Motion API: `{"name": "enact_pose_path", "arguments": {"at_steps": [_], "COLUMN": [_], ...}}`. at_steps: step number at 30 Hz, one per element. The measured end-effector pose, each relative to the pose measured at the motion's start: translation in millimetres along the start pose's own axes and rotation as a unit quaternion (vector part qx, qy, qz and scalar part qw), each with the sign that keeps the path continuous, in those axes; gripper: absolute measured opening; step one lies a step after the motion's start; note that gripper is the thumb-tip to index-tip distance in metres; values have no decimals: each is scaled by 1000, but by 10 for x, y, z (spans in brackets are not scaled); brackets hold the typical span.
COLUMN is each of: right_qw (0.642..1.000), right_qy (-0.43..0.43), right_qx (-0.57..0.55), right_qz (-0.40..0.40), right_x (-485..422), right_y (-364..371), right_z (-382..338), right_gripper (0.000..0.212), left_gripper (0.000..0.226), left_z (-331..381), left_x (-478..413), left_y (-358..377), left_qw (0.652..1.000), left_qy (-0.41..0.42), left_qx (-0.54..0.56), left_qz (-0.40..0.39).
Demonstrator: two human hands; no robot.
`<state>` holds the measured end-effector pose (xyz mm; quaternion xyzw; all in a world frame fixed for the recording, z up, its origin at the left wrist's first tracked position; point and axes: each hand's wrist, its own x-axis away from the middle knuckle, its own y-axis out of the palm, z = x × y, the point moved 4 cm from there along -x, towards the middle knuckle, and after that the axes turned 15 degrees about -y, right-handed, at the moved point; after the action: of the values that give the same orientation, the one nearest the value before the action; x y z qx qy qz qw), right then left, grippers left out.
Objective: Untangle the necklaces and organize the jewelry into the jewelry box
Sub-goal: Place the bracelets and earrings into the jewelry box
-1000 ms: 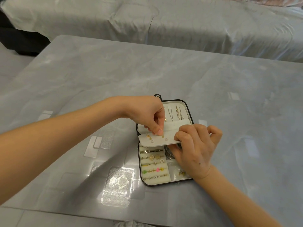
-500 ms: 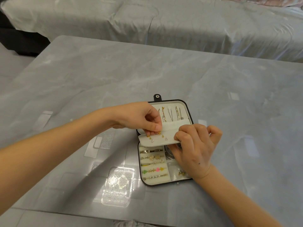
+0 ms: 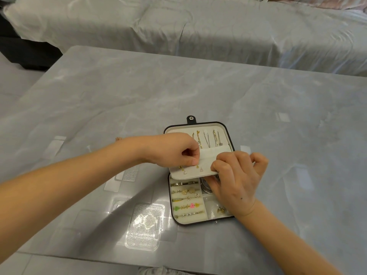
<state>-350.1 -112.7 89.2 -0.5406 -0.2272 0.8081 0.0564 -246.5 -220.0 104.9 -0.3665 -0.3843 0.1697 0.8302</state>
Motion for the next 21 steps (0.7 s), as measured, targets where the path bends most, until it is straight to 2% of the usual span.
{"name": "enact_pose_path", "arguments": {"at_steps": [2, 4, 5, 8, 11, 14, 18, 21], "right_qw": [1000, 1000, 1000, 997, 982, 952, 884, 850], "right_qy": [2, 5, 5, -8, -26, -28, 43, 99], "right_qx": [1, -7, -15, -35, -59, -108, -225, -266], "right_qz": [-4, -10, -19, -73, -177, -283, -408, -445], "right_x": [-1, -46, -85, -244, -433, -557, -608, -597], "right_y": [6, 29, 46, 135, 307, 504, 727, 878], "right_z": [2, 32, 52, 127, 244, 369, 459, 502], "right_gripper": [30, 32, 33, 37, 49, 60, 64, 61], "left_gripper": [7, 8, 11, 17, 14, 15, 10, 7], "left_z": [-30, -118, -215, -743, -1281, -1611, -1702, -1647], "left_x": [44, 133, 194, 396, 523, 526, 453, 402], "left_y": [-6, -101, -185, -450, -452, -300, -176, -134], "left_qw": [999, 991, 981, 926, 891, 880, 893, 902], "left_qy": [0, -16, -31, -105, -223, -304, -304, -274], "left_qx": [40, 132, 186, 289, 245, 183, 147, 128], "left_qz": [1, 18, 50, 221, 311, 316, 297, 308]}}
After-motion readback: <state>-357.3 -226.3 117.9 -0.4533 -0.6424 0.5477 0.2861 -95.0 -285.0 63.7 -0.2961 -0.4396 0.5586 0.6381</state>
